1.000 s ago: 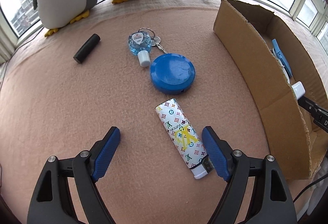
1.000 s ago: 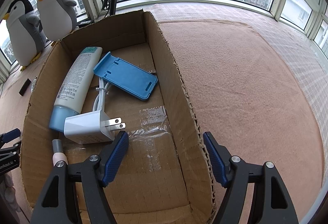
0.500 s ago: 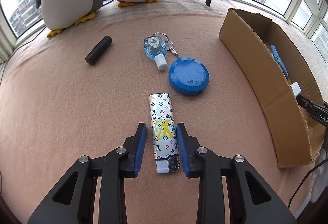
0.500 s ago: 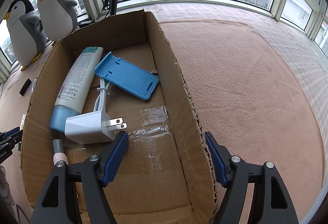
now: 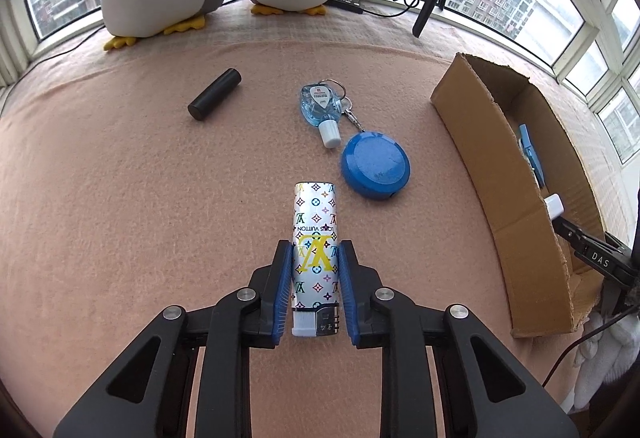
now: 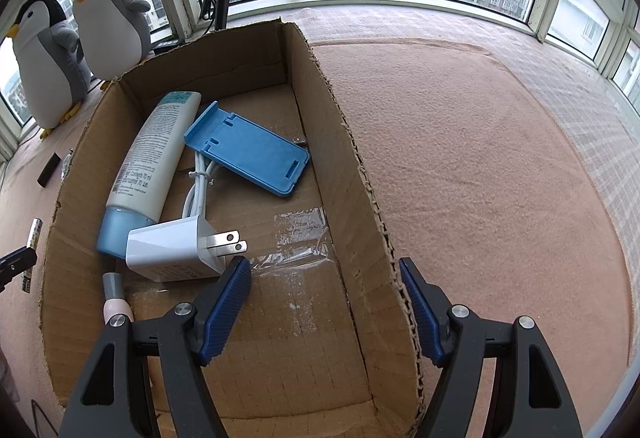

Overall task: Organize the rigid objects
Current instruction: 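Carry the tube over the box and open the left gripper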

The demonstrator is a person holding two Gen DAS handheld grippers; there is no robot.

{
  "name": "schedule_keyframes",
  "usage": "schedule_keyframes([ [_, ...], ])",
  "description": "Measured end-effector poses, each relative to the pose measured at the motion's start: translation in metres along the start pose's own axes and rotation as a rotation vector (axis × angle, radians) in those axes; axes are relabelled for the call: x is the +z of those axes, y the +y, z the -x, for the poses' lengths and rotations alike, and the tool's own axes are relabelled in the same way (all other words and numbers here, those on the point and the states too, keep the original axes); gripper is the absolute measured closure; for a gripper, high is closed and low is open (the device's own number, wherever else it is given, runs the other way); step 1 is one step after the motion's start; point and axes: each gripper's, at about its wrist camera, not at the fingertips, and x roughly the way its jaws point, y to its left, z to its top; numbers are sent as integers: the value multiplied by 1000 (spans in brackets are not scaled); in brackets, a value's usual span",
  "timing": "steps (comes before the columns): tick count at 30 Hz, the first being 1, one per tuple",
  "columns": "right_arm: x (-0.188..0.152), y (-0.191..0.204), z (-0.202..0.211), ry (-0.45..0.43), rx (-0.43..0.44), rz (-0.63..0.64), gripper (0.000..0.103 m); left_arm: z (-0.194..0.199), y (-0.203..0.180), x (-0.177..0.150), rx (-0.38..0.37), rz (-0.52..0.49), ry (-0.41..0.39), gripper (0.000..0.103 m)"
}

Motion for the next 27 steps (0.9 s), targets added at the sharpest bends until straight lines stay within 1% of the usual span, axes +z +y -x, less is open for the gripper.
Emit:
schedule_keyframes([
  [3, 0, 0, 0, 0, 0, 0, 33, 10, -5, 7, -14, -8, -24, 82],
  [7, 0, 0, 0, 0, 0, 0, 33, 24, -19, 20, -52, -29, -58, 82],
  [14, 0, 0, 0, 0, -1, -1, 33, 34, -68, 39, -125, -114, -97, 82],
  [17, 0, 0, 0, 0, 0, -1, 33, 28, -90, 47, -163, -142, -91, 82],
  [21, 0, 0, -1, 0, 0, -1, 33, 16, -117, 52, -193, -173, -74, 82],
  [27, 0, 1, -1, 0, 1, -3, 33, 5, -148, 54, -206, -214, -61, 82],
])
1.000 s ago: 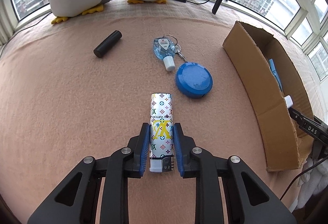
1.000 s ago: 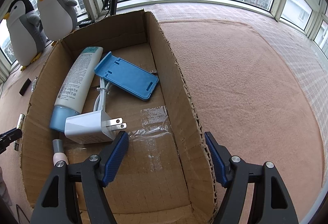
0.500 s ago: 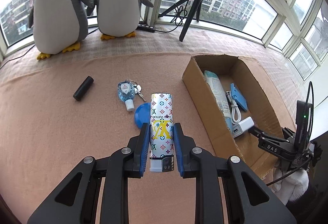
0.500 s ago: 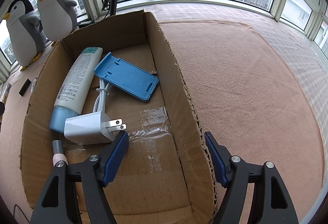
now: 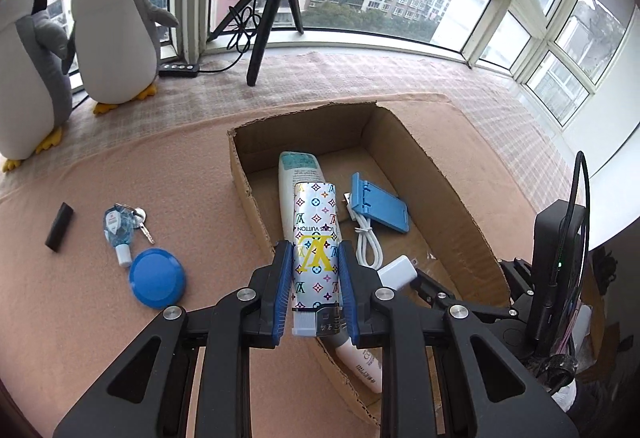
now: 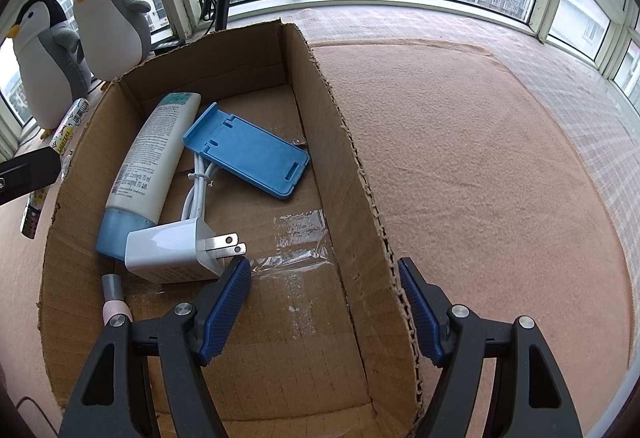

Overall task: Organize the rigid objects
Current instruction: 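Carry the tube over the box and open the left gripper, then move the left tool to the blue round case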

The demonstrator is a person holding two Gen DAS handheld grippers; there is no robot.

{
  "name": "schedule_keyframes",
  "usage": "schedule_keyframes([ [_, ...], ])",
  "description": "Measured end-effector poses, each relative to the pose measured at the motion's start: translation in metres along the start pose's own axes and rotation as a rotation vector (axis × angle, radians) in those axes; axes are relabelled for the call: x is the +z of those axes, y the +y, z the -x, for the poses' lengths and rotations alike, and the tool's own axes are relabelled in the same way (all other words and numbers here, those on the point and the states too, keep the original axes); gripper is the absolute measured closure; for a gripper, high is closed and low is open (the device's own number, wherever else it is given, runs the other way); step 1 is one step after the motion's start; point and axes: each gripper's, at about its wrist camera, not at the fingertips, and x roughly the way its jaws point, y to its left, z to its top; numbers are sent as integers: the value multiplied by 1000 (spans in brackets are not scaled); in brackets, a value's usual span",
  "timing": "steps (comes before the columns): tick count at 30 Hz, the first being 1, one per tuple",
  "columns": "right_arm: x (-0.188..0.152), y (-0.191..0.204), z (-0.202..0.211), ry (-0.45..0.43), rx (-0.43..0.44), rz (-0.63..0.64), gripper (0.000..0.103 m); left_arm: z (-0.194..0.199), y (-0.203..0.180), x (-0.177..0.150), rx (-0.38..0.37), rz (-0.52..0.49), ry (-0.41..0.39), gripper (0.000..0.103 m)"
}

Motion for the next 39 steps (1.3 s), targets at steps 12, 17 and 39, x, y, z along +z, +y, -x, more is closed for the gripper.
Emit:
schedule_keyframes([
  [12, 0, 1, 0, 0, 1, -2, 33, -9, -24, 14, 23, -50, -14, 82],
  [17, 0, 0, 0, 0, 1, -1, 33, -6, -25, 16, 30, -57, -24, 41],
  [39, 1, 0, -1, 0, 2, -5, 33, 9, 3, 6, 38, 10, -53, 29],
])
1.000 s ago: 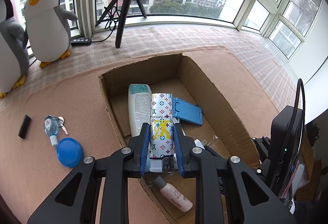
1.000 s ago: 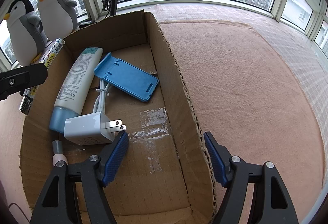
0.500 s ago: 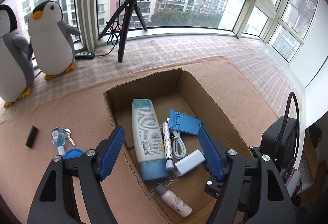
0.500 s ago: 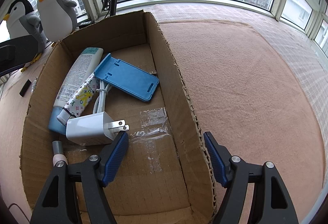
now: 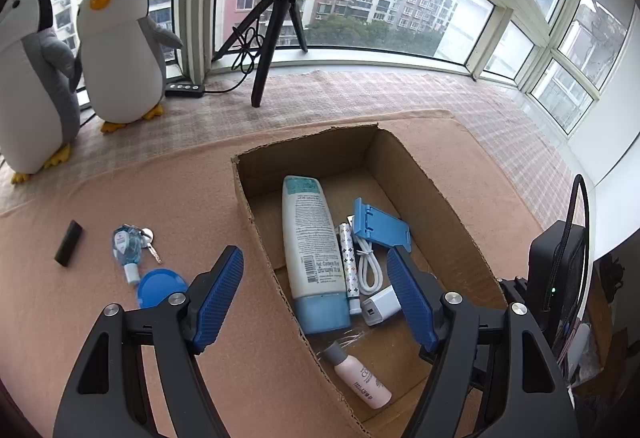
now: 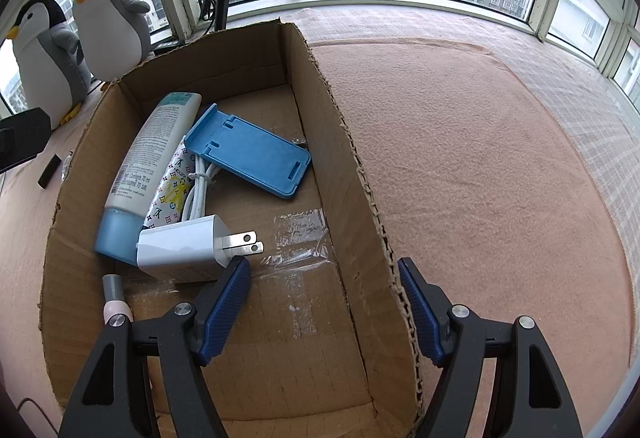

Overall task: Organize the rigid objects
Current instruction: 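Move the left tool to the blue round case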

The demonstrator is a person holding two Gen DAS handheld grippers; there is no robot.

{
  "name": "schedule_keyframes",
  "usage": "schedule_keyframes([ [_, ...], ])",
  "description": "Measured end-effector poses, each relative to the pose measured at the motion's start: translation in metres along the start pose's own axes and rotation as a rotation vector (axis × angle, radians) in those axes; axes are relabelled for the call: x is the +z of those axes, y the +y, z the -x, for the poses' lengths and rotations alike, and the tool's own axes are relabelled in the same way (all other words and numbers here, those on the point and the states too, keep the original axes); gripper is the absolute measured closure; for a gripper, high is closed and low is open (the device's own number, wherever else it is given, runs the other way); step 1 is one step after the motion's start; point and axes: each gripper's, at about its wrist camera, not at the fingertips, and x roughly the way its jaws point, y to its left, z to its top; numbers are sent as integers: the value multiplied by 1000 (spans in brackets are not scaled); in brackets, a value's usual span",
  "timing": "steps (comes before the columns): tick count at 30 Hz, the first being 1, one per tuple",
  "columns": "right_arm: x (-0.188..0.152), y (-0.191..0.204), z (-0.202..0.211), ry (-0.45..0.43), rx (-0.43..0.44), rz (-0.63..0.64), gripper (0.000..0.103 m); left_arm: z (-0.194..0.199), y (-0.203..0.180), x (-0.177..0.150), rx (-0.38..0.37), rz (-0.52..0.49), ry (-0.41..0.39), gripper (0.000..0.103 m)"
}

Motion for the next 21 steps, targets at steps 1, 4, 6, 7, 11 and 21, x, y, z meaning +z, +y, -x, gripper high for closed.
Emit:
schedule_keyframes([
  [1, 0, 0, 0, 0, 0, 0, 33, 1, 6, -3, 6, 8, 1, 29],
  [4, 0, 0, -1, -1, 1, -2, 33, 5, 28, -12, 26, 42, 9, 29],
  [6, 0, 0, -1, -1, 1, -2, 33, 7, 44, -19, 42, 67, 12, 29],
  [7, 0, 0, -1, -1, 1, -2, 33, 8, 53, -21, 48, 79, 15, 29],
  [11, 0, 0, -1, -1, 1, -2, 33, 12, 84, -36, 83, 115, 26, 29],
  [21, 0, 0, -1, -1, 1, -3, 32, 15, 139, -56, 133, 187, 40, 29],
])
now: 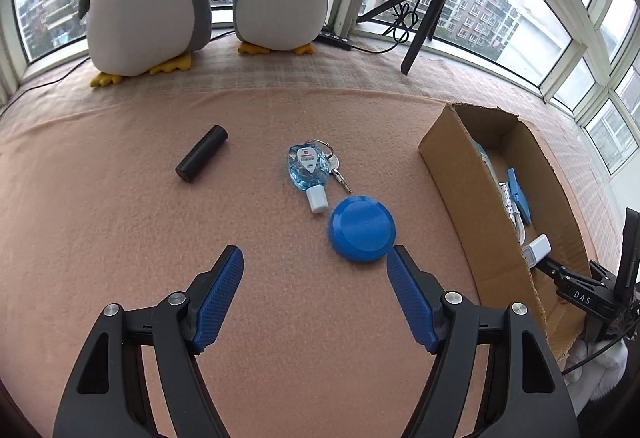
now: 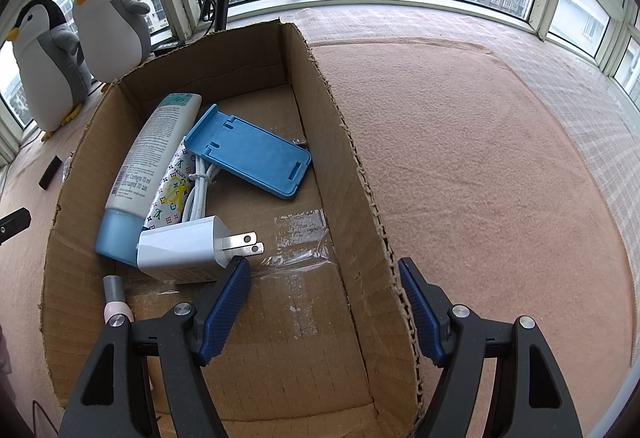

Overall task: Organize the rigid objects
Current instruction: 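Move the left tool to the blue round case, then close the left gripper on the blue round case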

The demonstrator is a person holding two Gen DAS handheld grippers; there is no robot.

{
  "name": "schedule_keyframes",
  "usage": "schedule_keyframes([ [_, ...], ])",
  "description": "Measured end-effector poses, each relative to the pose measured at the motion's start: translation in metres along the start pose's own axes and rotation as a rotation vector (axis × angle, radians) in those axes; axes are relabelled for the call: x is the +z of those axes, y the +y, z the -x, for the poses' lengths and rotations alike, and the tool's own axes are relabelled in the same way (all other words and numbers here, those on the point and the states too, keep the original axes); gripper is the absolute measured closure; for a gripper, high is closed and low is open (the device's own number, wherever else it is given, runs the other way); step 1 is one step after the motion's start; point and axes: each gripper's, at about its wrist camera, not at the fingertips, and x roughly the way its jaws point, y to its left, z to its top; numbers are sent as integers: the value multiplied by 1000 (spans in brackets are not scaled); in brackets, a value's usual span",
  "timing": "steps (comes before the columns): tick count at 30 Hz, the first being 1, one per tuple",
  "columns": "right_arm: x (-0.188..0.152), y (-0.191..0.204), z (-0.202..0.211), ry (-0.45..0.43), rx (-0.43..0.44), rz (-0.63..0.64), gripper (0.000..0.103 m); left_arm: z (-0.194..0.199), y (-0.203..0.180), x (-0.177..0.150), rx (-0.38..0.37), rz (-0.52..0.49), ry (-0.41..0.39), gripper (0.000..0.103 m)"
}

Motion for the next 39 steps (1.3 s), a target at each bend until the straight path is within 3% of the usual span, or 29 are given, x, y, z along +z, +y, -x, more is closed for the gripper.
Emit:
schedule_keyframes([
  [12, 0, -1, 0, 0, 1, 0, 32, -29, -20, -8, -70, -35, 43, 29],
  [21, 0, -1, -1, 0, 1, -1, 32, -46, -40, 1, -1, -88, 40, 32],
  [30, 0, -1, -1, 0, 1, -2, 32, -56, -52, 5, 77, -129, 48, 54],
  [39, 0, 0, -1, 0, 1, -3, 32, -53, -51, 1, 67, -122, 48, 54],
])
